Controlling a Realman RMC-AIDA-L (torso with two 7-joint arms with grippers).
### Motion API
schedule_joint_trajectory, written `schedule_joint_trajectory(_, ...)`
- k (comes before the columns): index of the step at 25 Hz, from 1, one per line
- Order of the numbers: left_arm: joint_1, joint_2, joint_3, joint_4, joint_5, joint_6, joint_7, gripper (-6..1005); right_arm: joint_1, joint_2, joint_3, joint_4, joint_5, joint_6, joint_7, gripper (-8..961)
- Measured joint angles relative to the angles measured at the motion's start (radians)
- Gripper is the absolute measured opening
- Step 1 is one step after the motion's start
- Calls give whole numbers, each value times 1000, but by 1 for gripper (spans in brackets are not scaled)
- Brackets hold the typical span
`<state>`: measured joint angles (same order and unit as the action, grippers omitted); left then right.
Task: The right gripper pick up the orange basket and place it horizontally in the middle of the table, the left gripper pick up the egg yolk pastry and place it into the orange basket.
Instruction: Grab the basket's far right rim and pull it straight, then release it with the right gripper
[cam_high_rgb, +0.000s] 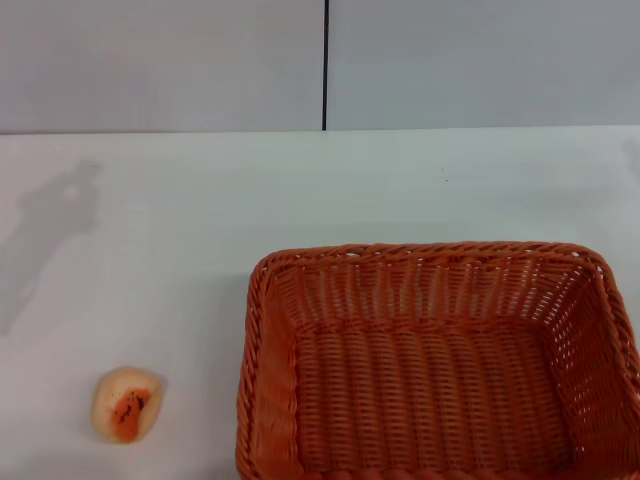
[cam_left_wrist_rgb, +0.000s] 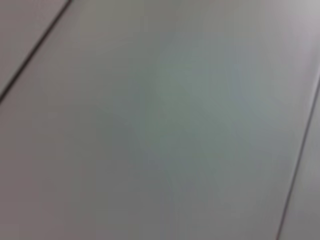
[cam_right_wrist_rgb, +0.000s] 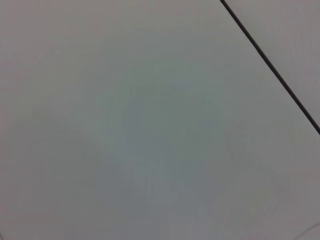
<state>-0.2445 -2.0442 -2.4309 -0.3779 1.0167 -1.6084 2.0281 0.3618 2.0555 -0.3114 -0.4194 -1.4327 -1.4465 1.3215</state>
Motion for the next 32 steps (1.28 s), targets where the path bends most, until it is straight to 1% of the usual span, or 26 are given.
schedule_joint_trajectory(4, 4, 0, 3, -11, 17, -7, 10, 77, -5, -1, 0, -5, 0, -21, 0, 561)
schedule_joint_trajectory(8, 23, -9, 5, -11, 17, -20, 78, 99, -5, -9, -9, -32, 1, -32, 7, 563)
schedule_joint_trajectory(12, 29, -11, 8, -8, 17, -26, 103, 121, -2, -12, -19, -54, -13, -42, 11, 566)
schedule_joint_trajectory(15, 30, -11, 9, -4, 17, -26, 109, 137, -5, -14, -47, -87, -35, -73, 12, 568)
schedule_joint_trajectory(17, 31, -11, 5, -2, 17, -22, 110, 148, -8, -21, -67, -115, -54, -102, 26, 569)
schedule_joint_trajectory(18, 30, -11, 3, 0, 17, -17, 112, 153, -9, -37, -88, -155, -83, -140, 79, 569)
schedule_joint_trajectory(19, 30, -11, 3, 0, 17, -17, 112, 159, -9, -37, -88, -155, -83, -140, 79, 570)
schedule_joint_trajectory(20, 28, -11, 3, 1, 17, -12, 114, 164, -8, -44, -98, -174, -98, -156, 111, 571)
schedule_joint_trajectory(22, 26, -11, 4, 1, 17, -11, 115, 175, 2, -73, -134, -232, -153, -191, 209, 572)
schedule_joint_trajectory(23, 22, -11, 5, 1, 17, -9, 116, 215, 20, -108, -182, -291, -214, -229, 308, 573)
schedule_joint_trajectory(24, 22, -11, 5, 1, 17, -9, 116, 256, 20, -108, -182, -291, -214, -229, 308, 573)
schedule_joint_trajectory(26, 16, -11, 4, 1, 17, -6, 116, 337, 47, -147, -239, -361, -282, -281, 408, 574)
schedule_joint_trajectory(27, 13, -11, 4, 1, 16, -5, 116, 377, 59, -159, -255, -390, -306, -297, 441, 575)
schedule_joint_trajectory(28, 7, -11, 3, 1, 14, -4, 116, 427, 99, -181, -285, -466, -371, -334, 520, 576)
schedule_joint_trajectory(29, 7, -11, 3, 1, 14, -4, 116, 477, 99, -181, -285, -466, -371, -334, 520, 576)
schedule_joint_trajectory(30, 3, -12, 3, 2, 14, -4, 116, 527, 121, -187, -295, -501, -409, -344, 555, 577)
schedule_joint_trajectory(32, -3, -12, 3, 8, 14, -4, 116, 627, 177, -192, -323, -555, -501, -353, 607, 578)
